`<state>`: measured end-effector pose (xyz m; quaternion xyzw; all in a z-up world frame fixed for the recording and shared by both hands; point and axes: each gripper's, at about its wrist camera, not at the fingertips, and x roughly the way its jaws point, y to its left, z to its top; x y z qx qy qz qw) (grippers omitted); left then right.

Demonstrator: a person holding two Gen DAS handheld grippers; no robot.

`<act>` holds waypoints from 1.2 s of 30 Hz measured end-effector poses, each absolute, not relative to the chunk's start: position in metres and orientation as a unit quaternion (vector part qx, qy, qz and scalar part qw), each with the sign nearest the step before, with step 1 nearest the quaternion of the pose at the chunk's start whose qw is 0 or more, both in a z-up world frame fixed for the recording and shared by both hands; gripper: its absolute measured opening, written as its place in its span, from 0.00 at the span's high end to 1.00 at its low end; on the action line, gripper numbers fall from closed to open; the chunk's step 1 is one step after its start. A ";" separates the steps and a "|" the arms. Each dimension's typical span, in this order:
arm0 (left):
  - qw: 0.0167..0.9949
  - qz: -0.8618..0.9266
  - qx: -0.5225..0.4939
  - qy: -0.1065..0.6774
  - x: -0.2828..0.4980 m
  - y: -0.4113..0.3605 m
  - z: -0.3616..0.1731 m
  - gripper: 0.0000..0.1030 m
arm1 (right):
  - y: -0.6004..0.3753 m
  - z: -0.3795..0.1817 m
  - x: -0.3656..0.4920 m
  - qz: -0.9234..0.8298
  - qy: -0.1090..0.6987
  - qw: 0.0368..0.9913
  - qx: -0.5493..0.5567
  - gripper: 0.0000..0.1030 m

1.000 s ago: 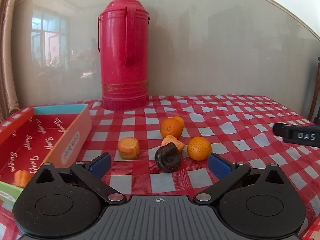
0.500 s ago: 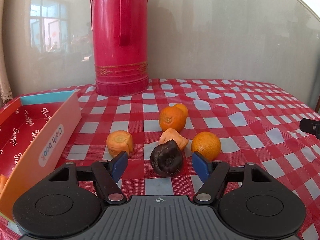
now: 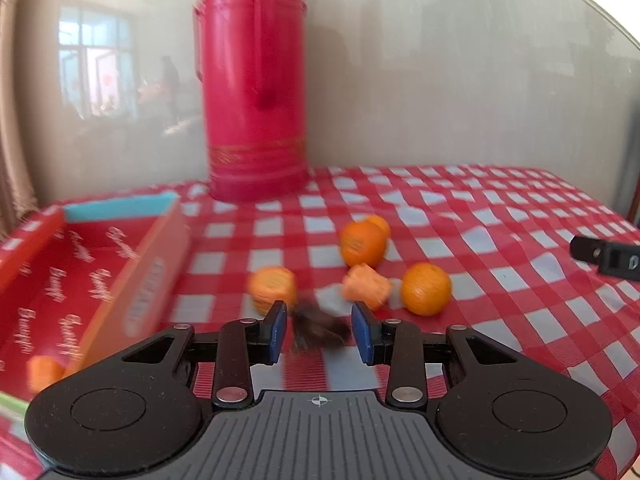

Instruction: Organize fruits

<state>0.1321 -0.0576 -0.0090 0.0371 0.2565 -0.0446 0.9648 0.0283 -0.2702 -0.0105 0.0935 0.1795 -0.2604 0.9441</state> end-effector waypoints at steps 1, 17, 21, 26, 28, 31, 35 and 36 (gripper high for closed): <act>0.967 -0.042 0.035 0.247 0.128 -0.053 -0.005 0.65 | -0.266 -0.010 0.030 -0.256 0.180 0.945 0.091 0.06; 0.961 -0.057 0.078 0.260 0.101 -0.038 -0.009 0.64 | -0.226 -0.010 0.047 -0.225 0.190 0.954 0.060 0.06; 0.959 -0.039 0.065 0.274 0.118 -0.049 -0.017 0.26 | -0.229 -0.010 0.045 -0.225 0.190 0.953 0.066 0.06; 0.959 -0.023 0.050 0.279 0.132 -0.051 -0.021 0.24 | -0.242 -0.010 0.038 -0.232 0.189 0.951 0.072 0.06; 0.956 -0.020 0.041 0.291 0.138 -0.047 -0.025 0.28 | -0.249 -0.009 0.036 -0.235 0.188 0.950 0.082 0.06; 0.949 -0.024 0.020 0.314 0.146 -0.040 -0.030 0.60 | -0.256 -0.009 0.034 -0.236 0.186 0.948 0.102 0.06; 0.953 -0.025 0.022 0.301 0.142 -0.039 -0.026 0.60 | -0.257 -0.009 0.035 -0.231 0.187 0.948 0.116 0.06; 0.956 -0.025 0.022 0.292 0.139 -0.038 -0.022 0.60 | -0.256 -0.009 0.036 -0.230 0.186 0.948 0.115 0.06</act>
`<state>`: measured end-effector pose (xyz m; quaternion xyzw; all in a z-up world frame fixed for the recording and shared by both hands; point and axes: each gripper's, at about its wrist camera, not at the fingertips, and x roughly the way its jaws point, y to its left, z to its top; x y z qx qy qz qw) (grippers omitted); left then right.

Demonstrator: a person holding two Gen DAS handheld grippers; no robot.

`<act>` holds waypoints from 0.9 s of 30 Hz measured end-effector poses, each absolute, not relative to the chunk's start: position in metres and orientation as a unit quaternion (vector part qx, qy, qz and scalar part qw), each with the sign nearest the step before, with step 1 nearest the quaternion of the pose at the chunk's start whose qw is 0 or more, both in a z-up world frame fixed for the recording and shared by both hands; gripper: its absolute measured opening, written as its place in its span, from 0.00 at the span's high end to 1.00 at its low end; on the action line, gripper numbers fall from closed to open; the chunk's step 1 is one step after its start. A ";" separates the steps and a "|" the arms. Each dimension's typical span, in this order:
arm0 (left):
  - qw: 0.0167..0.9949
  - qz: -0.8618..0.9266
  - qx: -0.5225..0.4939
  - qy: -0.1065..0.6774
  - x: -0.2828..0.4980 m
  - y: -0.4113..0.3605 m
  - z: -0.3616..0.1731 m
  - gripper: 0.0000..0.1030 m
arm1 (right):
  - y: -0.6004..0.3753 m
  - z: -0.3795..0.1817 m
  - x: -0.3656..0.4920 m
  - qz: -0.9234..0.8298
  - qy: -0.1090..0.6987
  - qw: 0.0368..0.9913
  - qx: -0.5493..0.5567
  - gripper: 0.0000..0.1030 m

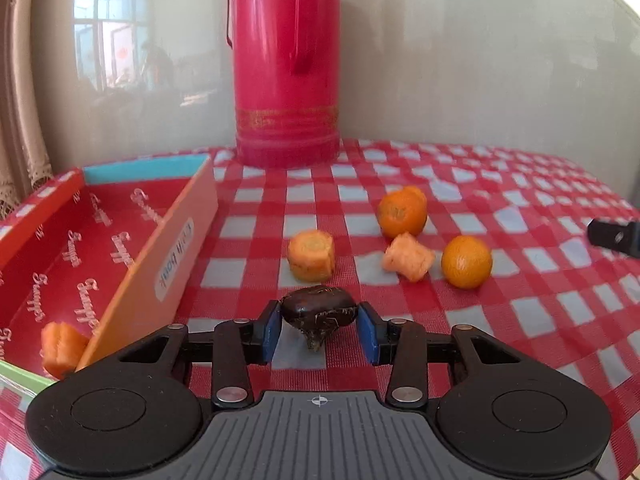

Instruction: Organize fruits

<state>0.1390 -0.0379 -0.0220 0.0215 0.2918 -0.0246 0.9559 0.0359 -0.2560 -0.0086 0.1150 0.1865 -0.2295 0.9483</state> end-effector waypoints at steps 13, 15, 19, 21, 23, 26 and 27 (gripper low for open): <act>0.981 0.054 0.009 0.186 0.101 0.025 0.027 0.60 | -0.225 -0.011 0.051 -0.210 0.202 0.952 0.101 0.06; 0.980 0.070 -0.001 0.186 0.098 0.042 0.029 0.60 | -0.218 -0.012 0.054 -0.204 0.205 0.953 0.095 0.06; 0.975 0.102 -0.029 0.195 0.094 0.074 0.026 0.60 | -0.206 -0.013 0.059 -0.196 0.211 0.955 0.077 0.06; 0.972 0.112 -0.043 0.201 0.094 0.087 0.024 0.60 | -0.201 -0.013 0.061 -0.195 0.212 0.955 0.069 0.06; 0.971 0.119 -0.045 0.204 0.094 0.093 0.020 0.60 | -0.198 -0.013 0.062 -0.193 0.212 0.956 0.064 0.06; 0.971 0.128 -0.043 0.195 0.090 0.096 0.020 0.29 | -0.198 -0.011 0.059 -0.174 0.203 0.961 0.077 0.06; 0.972 0.136 -0.039 0.186 0.087 0.096 0.022 0.05 | -0.199 -0.010 0.056 -0.163 0.195 0.963 0.085 0.06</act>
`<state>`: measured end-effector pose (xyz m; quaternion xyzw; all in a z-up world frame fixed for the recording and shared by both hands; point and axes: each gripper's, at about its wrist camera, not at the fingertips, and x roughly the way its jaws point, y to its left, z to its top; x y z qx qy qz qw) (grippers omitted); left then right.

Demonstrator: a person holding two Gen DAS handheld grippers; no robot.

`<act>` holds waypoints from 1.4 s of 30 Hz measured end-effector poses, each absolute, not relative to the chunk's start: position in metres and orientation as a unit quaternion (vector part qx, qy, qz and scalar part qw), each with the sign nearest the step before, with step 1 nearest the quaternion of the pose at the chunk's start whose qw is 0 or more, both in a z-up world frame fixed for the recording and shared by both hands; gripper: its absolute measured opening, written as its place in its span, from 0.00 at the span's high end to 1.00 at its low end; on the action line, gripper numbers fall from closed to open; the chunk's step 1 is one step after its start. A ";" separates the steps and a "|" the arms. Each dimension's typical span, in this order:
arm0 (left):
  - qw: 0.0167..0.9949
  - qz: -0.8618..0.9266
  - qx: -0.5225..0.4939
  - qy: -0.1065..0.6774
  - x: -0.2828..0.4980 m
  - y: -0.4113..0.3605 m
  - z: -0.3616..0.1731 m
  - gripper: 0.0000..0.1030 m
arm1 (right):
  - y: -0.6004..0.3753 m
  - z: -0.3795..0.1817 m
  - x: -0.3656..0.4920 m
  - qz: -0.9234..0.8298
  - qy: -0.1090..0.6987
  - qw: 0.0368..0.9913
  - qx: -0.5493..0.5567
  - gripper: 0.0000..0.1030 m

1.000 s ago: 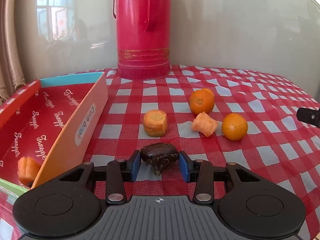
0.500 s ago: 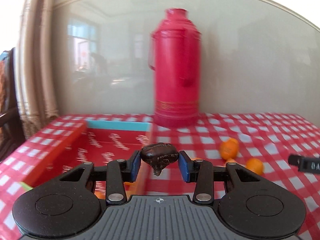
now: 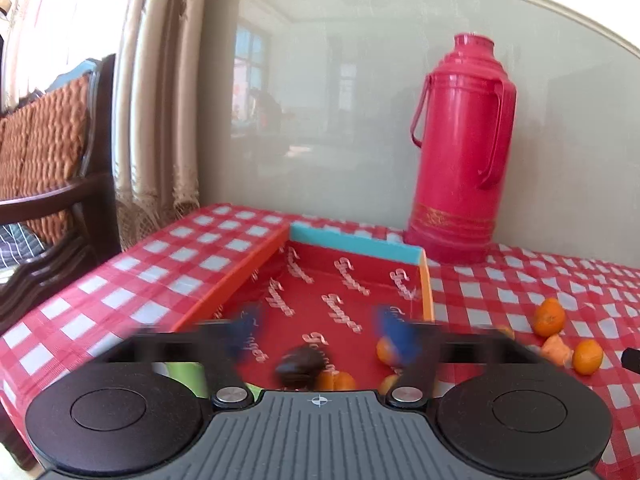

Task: Organize fruits
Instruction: 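Carry the dried fruit into the box and open the left gripper, then grasp the small orange with the right gripper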

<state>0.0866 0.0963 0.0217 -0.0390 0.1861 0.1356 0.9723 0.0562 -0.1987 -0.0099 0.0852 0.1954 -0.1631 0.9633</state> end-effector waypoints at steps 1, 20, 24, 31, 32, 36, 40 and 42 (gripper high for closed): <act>0.974 0.144 -0.034 0.174 0.083 0.095 0.024 0.00 | -0.199 -0.009 0.054 -0.150 0.189 0.966 0.091 0.06; 0.972 0.173 0.032 0.154 0.080 0.068 0.025 0.00 | -0.191 -0.007 0.048 -0.086 0.184 0.978 0.055 0.06; 0.972 0.183 0.029 0.148 0.079 0.072 0.026 0.00 | -0.207 -0.018 0.063 -0.060 0.247 0.953 0.162 0.06; 0.971 0.186 0.003 0.148 0.077 0.086 0.022 0.00 | -0.183 -0.008 0.064 -0.100 0.203 0.973 0.043 0.12; 0.972 0.184 0.001 0.149 0.077 0.087 0.021 0.00 | -0.182 -0.009 0.067 -0.097 0.206 0.973 0.042 0.15; 0.971 0.182 0.002 0.155 0.078 0.092 0.016 0.00 | -0.177 -0.014 0.081 -0.094 0.220 0.970 0.032 0.27; 0.970 0.186 0.001 0.156 0.078 0.098 0.015 0.00 | -0.174 -0.017 0.095 -0.101 0.234 0.967 0.018 0.32; 0.970 0.184 0.000 0.161 0.079 0.102 0.014 0.00 | -0.173 -0.019 0.101 -0.104 0.242 0.965 0.010 0.34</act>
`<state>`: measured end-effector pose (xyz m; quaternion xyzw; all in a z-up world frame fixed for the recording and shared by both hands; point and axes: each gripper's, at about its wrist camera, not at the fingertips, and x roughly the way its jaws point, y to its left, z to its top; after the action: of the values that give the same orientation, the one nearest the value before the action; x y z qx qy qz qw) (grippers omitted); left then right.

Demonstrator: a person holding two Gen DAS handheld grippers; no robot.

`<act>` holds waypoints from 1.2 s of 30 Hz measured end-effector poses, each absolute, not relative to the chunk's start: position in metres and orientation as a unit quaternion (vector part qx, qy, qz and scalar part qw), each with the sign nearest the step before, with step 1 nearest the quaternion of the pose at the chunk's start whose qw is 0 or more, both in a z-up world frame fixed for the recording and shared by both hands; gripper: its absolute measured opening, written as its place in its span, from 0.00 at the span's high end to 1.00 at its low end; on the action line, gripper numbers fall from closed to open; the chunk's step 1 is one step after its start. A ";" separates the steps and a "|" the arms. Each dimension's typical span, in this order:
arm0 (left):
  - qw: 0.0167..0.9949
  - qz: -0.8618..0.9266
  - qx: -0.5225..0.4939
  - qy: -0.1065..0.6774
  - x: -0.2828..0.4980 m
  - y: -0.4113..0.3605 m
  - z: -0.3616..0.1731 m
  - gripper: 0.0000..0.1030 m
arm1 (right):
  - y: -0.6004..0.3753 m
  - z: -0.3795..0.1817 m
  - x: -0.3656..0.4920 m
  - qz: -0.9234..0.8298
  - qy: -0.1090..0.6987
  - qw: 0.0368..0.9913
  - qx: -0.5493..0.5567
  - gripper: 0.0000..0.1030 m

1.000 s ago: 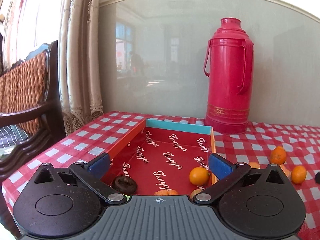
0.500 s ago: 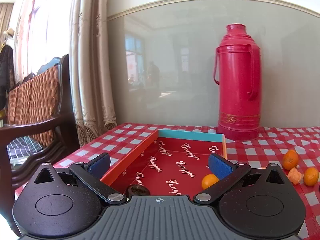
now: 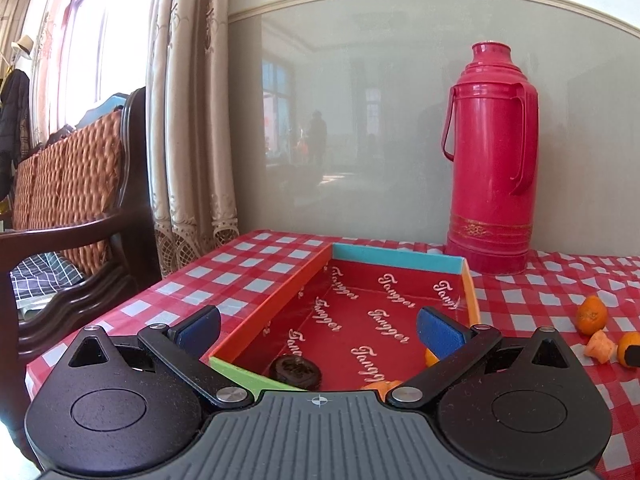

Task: Organize fruits
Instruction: 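Grasp the small orange with the right gripper, then carry the orange into the box and open the right gripper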

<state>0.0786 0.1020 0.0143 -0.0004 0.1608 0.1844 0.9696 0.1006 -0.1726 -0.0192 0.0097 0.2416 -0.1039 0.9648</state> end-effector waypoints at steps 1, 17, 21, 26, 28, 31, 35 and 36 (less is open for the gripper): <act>0.969 0.184 0.001 0.163 0.079 0.104 0.014 0.00 | -0.173 -0.020 0.104 -0.107 0.247 0.963 0.006 0.34; 0.966 0.200 0.005 0.163 0.073 0.123 0.012 0.00 | -0.170 -0.013 0.114 -0.085 0.238 0.967 0.037 0.72; 0.965 0.205 0.006 0.164 0.067 0.133 0.012 0.00 | -0.155 -0.011 0.118 -0.070 0.239 0.968 0.041 0.72; 0.960 0.224 0.006 0.171 0.059 0.152 0.010 0.00 | -0.129 -0.004 0.122 -0.043 0.230 0.972 0.031 0.72; 0.957 0.231 0.003 0.176 0.056 0.160 0.009 0.00 | -0.118 -0.002 0.124 -0.033 0.225 0.973 0.030 0.72; 0.954 0.238 -0.001 0.180 0.050 0.171 0.007 0.00 | -0.103 0.000 0.127 -0.021 0.217 0.976 0.029 0.72; 0.952 0.244 0.001 0.182 0.044 0.181 0.006 0.00 | -0.082 0.006 0.125 0.003 0.190 0.981 0.031 0.72; 0.952 0.246 0.002 0.183 0.043 0.183 0.006 0.00 | -0.076 0.008 0.123 0.011 0.181 0.983 0.031 0.72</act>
<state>0.0430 0.1832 0.0059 0.0017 0.1831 0.2459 0.9518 0.1234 -0.0764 0.0079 0.0309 0.1810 0.0107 0.9829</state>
